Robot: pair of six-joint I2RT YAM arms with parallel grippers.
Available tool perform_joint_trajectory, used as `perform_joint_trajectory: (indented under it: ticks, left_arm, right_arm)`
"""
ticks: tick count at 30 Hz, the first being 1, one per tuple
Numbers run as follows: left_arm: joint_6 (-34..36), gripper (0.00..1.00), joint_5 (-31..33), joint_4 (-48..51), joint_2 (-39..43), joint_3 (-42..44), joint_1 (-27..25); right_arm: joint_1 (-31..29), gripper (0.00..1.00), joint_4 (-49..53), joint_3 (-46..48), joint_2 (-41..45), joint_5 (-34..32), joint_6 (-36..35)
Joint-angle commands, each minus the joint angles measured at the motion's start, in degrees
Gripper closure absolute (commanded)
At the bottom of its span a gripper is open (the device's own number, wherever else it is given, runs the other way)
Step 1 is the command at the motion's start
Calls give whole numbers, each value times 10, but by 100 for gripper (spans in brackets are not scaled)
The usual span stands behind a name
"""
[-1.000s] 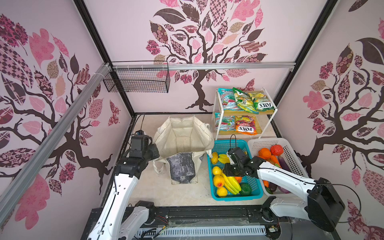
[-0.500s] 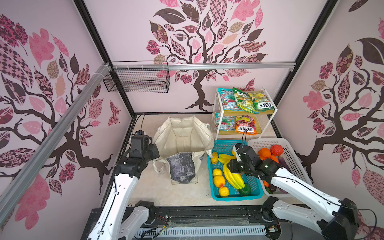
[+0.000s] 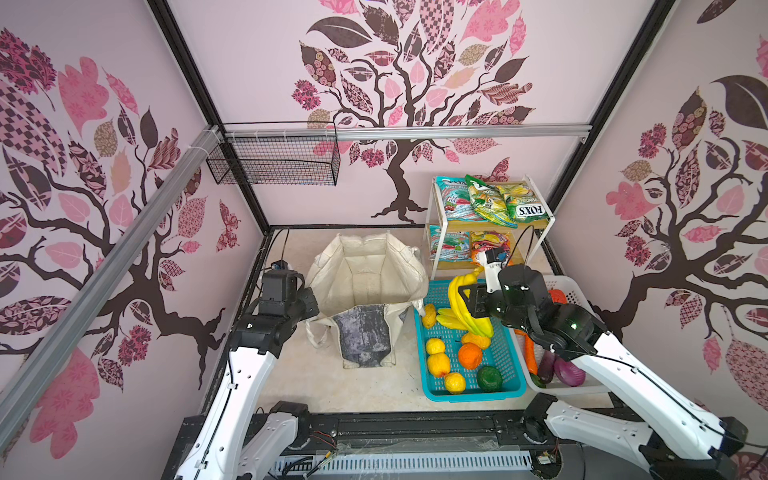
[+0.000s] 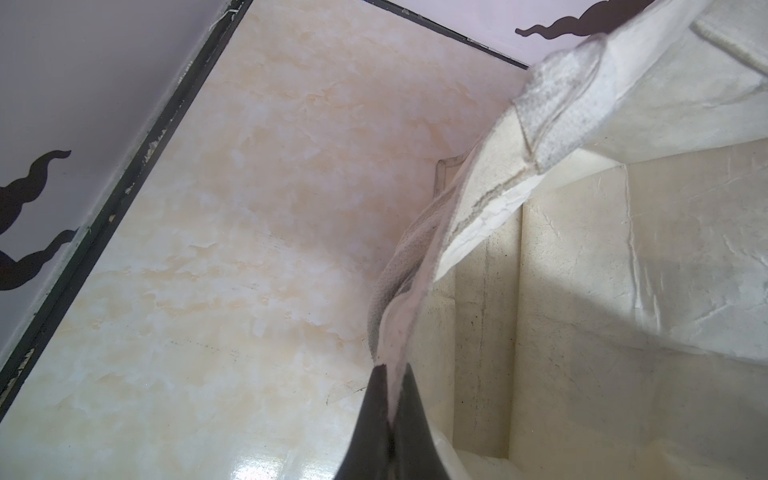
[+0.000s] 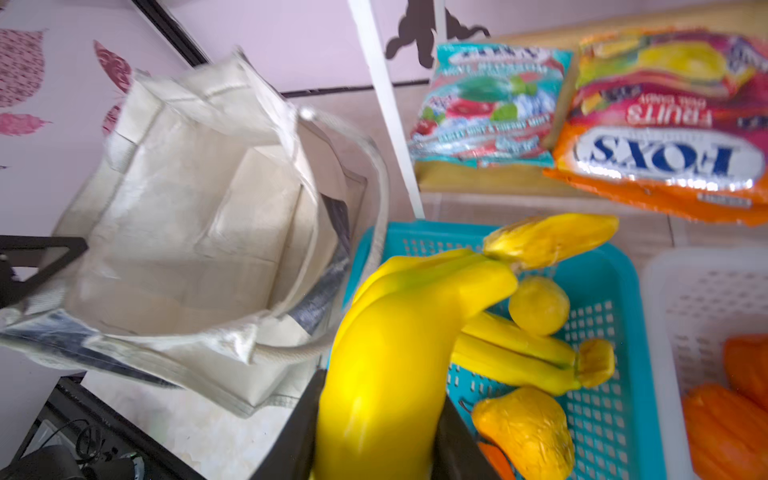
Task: Place the food into the grocery bag and tie it
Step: 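Grasp the yellow bananas in the teal basket with the right gripper and lift, then carry the bananas with the right gripper over the tote and lower inside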
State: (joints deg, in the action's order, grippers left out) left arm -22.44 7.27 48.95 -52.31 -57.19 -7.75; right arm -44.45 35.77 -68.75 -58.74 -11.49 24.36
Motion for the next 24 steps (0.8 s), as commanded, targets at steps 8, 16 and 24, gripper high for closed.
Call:
perform_joint_trajectory:
  ticks: [8,16,24]
  left_arm:
    - [17,100,-63,-47,40,27,1]
    - [21,100,-89,-52,35,29,2]
    - [17,100,-103,-58,38,32,2]
  right_arm:
    - [-72,66,-48,-204,-179,-22,-52]
    - [-75,65,-26,-376,-361,19,-60]
    - [-138,65,71,-529,-531,-16,-46]
